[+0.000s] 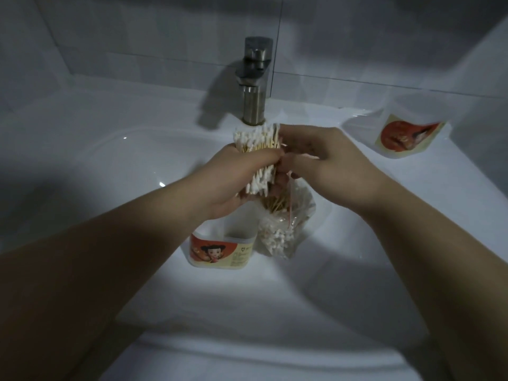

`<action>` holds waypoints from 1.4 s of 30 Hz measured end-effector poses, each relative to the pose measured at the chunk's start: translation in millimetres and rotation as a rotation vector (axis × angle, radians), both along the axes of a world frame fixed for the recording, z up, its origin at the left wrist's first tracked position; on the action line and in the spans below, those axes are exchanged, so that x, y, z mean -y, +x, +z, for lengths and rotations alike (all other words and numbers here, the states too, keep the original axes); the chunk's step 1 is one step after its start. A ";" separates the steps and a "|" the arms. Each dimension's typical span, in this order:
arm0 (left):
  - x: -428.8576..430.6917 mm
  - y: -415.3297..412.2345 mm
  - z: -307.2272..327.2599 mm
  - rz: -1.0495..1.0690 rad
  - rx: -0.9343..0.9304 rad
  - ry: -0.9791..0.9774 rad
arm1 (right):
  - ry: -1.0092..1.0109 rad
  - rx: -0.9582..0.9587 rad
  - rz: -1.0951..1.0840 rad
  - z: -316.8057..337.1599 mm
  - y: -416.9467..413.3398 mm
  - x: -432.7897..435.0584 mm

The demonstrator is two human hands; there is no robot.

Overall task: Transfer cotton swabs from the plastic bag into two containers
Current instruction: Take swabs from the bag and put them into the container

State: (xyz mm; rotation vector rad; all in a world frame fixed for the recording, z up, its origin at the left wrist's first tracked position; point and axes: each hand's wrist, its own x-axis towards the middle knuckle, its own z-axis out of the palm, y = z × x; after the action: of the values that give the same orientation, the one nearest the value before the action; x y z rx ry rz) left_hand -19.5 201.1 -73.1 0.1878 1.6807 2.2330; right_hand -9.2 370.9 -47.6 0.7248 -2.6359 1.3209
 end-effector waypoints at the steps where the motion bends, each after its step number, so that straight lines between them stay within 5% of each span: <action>1: 1.3 -1.0 1.6 -0.010 0.030 0.024 | 0.038 0.004 0.080 0.7 3.6 0.2; 12: 6.7 -3.7 3.1 -0.184 0.176 0.080 | 0.312 -0.214 -0.017 -1.0 2.0 9.7; 22: 6.4 -1.0 6.7 -0.187 0.217 0.058 | 0.137 -0.020 0.006 -2.9 3.2 9.0; 30: 4.7 -6.2 4.6 0.165 0.141 0.040 | 0.141 -0.018 -0.061 -2.7 5.1 5.9; 34: 7.7 -9.8 3.5 0.258 0.119 0.031 | 0.296 -0.251 -0.111 0.7 5.7 7.8; 42: 1.4 -6.9 -3.1 0.248 0.032 -0.067 | 0.701 -0.136 -0.168 -3.1 1.7 10.4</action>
State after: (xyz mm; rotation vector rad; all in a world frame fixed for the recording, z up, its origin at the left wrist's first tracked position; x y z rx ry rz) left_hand -26.4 199.7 -76.2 -0.0777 1.8456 2.3337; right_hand -7.5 360.5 -50.7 0.6003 -2.9479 0.2676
